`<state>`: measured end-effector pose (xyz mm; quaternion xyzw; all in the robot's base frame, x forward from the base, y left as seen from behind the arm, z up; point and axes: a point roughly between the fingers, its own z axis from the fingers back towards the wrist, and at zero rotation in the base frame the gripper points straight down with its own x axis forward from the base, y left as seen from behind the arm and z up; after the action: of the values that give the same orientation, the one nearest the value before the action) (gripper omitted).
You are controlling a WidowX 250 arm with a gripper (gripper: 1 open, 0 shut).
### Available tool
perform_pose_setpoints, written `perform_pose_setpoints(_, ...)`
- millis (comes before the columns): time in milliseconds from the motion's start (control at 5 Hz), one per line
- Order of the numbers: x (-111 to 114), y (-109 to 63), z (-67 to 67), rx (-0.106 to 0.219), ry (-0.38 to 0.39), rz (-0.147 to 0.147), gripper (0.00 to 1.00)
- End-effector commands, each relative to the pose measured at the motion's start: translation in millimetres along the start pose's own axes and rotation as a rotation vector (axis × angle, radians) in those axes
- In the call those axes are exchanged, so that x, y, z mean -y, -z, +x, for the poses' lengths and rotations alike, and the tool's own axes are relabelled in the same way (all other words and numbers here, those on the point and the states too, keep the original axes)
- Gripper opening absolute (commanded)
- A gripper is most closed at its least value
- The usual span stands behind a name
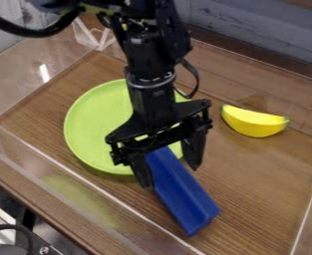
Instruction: Put the blue object in the green plate
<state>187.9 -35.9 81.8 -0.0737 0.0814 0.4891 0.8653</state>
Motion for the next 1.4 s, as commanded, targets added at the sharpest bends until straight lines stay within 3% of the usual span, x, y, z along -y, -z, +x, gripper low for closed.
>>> perform_pose_setpoints(0,2,-5.5,2.8,0.017,-0.01,-0.032,1.0)
perform_pose_setpoints(400,-1,-6.3,5.5,0.022,-0.024,-0.034,1.0)
perform_pose_setpoints(600,-3,-9.6,6.5,0.022,-0.026,-0.031,0.0)
perform_pose_setpoints(1000,-13,-37.8,12.0,0.003,-0.02,-0.021,0.0)
perform_pose_setpoints(1200,-18,-57.5,28.3,0.014,-0.006,-0.035,0.0)
